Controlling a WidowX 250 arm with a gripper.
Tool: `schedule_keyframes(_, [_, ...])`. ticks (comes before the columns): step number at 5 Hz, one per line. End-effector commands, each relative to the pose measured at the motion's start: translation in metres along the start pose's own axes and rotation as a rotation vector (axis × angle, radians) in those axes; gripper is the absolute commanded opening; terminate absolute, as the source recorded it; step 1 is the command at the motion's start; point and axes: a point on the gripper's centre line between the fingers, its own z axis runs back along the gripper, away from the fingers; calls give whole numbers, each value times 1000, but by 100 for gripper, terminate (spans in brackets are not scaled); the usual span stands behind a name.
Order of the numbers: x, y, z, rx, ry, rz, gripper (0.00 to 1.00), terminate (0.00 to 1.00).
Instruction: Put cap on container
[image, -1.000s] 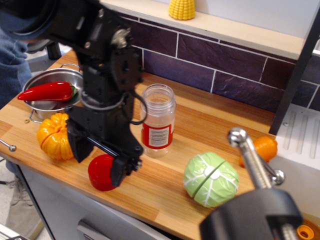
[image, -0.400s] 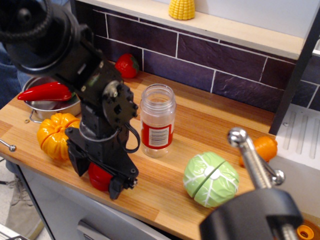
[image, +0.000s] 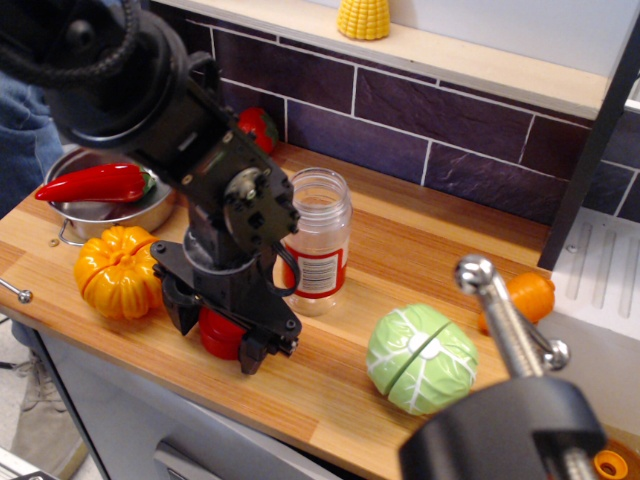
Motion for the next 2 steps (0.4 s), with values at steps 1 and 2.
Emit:
schedule_keyframes(1, [14, 7, 79, -110, 98, 20, 0, 0])
schedule_keyframes(2, [40, -2, 114, -123, 116, 95, 0, 0])
